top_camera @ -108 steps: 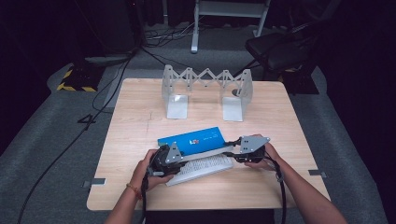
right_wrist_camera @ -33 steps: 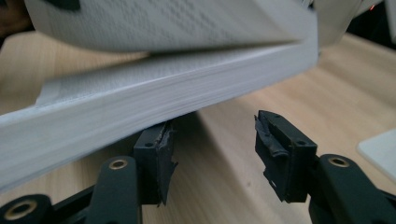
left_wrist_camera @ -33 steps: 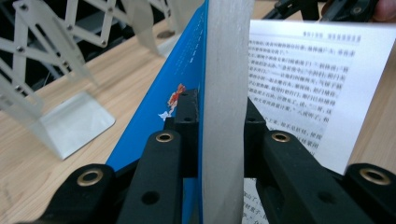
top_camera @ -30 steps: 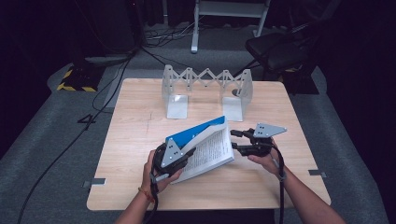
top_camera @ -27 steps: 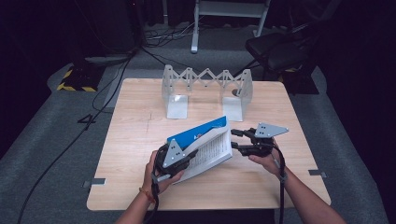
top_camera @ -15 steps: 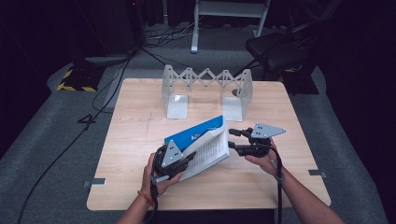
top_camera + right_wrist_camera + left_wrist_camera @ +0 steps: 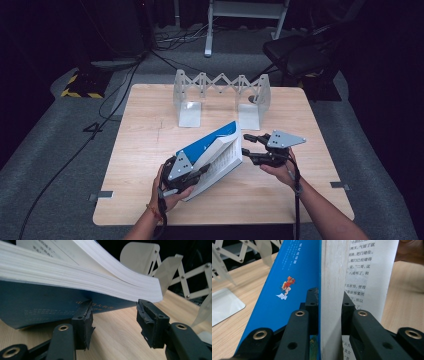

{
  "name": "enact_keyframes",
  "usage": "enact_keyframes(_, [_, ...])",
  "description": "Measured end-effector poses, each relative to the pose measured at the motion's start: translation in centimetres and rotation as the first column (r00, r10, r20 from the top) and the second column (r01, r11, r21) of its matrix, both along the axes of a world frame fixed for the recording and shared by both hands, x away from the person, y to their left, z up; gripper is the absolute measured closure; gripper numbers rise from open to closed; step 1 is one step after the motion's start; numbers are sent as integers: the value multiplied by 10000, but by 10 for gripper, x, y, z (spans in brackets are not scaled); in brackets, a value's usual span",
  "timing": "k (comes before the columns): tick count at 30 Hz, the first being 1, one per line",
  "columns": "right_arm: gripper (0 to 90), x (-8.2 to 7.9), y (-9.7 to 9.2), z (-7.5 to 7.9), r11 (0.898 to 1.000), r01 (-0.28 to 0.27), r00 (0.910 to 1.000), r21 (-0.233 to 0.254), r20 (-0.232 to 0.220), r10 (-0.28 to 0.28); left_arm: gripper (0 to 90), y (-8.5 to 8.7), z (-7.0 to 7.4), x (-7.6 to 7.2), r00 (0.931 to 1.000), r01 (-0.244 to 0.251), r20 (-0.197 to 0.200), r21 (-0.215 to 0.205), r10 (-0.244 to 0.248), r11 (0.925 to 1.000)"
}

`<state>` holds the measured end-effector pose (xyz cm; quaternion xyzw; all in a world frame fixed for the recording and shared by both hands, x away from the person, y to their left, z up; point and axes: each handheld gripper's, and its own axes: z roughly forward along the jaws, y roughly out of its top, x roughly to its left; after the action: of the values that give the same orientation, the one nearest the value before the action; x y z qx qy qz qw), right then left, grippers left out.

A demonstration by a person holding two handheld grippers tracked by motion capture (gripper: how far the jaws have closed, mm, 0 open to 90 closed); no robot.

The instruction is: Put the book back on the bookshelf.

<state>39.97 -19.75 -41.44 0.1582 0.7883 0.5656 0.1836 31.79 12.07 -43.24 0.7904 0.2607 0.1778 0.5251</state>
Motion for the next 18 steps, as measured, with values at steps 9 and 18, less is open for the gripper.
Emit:
enact_keyframes(9, [466, -17, 17, 13, 9984, -542, 9944, -143, 897, 553, 755, 23, -5, -10, 9997, 48, -216, -906, -68, 9959])
enact_keyframes(18, [472, 14, 17, -7, 9976, 639, 9966, -258, -507, -651, 753, 28, -9, -9, 9991, 202, -345, -1132, -243, 9934])
